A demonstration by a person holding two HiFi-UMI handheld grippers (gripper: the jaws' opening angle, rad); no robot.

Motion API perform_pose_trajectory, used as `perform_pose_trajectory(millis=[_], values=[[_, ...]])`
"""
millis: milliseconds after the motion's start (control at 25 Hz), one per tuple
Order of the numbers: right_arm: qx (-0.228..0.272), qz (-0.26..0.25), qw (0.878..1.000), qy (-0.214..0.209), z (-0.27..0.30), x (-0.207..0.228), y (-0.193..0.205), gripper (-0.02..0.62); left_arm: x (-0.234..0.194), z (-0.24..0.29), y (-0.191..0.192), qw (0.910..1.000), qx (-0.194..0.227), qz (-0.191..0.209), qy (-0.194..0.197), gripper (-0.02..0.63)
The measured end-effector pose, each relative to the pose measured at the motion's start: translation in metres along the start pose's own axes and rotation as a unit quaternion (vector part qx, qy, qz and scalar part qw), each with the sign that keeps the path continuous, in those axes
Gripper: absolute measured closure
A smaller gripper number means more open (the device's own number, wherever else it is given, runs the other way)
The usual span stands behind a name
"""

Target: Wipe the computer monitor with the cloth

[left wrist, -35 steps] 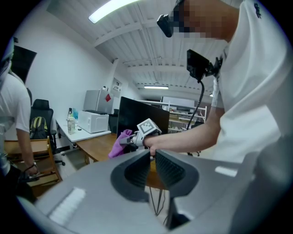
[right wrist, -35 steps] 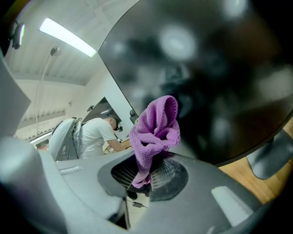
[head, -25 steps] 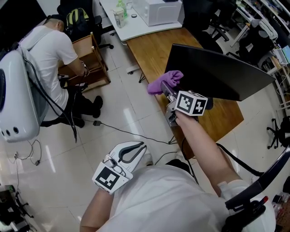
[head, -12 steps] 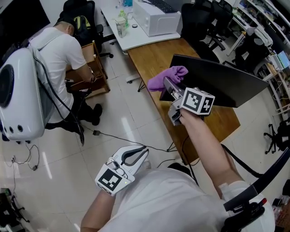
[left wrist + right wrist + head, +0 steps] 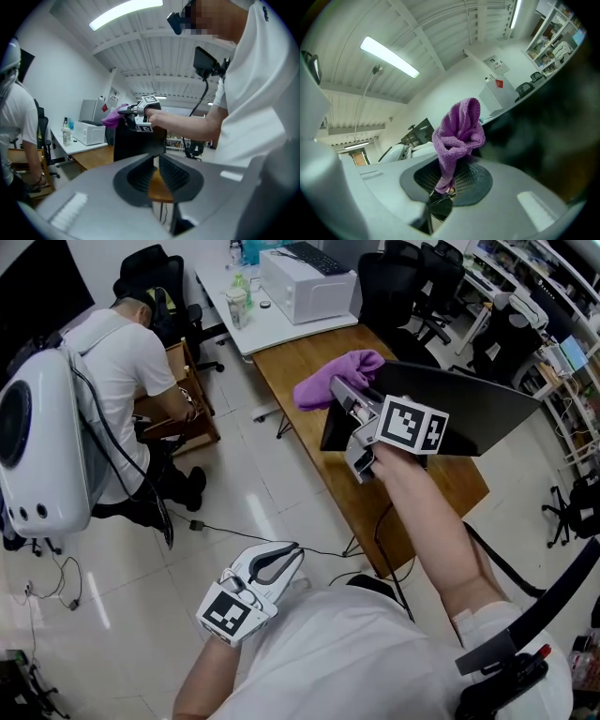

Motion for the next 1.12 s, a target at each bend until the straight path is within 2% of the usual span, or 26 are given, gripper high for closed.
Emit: perform_pose_trajectory(millis=[160, 280, 680, 920, 1120], values=[[0.013, 0.007, 1.000, -0.011, 0.018, -0.013, -0.010, 0.548, -0.011, -0.014, -0.004, 0.9998, 0.010, -0.005, -0.016, 0.549], [0.004, 0.012, 1.000, -0.014, 0.017, -0.018, -0.015, 0.548, -0.007, -0.014, -0.007, 0.9996, 0.010, -0.009, -0.025, 0.549], [0.004, 0.000, 1.000, -0.021, -0.012, -0.006, -0.019, 0.548, 0.000, -0.001, -0.011, 1.0000, 0.003, -0.001, -0.007, 0.549], [0.016, -0.016, 1.000, -0.018, -0.052, 0.011, -0.011, 0.548, -0.003, 0.016, -0.011, 0.9998, -0.006, 0.003, 0.019, 0.549], [0.017, -0.066, 0.998, 0.006, -0.106, 0.035, 0.004, 0.548, 0.002, 0.041, -0.019, 0.9991, -0.013, 0.021, 0.033, 0.549]])
Point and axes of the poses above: the fingertips, and each gripper's own axes: z forward along the fingers, x to its right, y out of its underside, the point moved 8 cm from there along -z, backward along the fingers, and after that the axes turned 11 degrees about y, right-handed, at the moved point
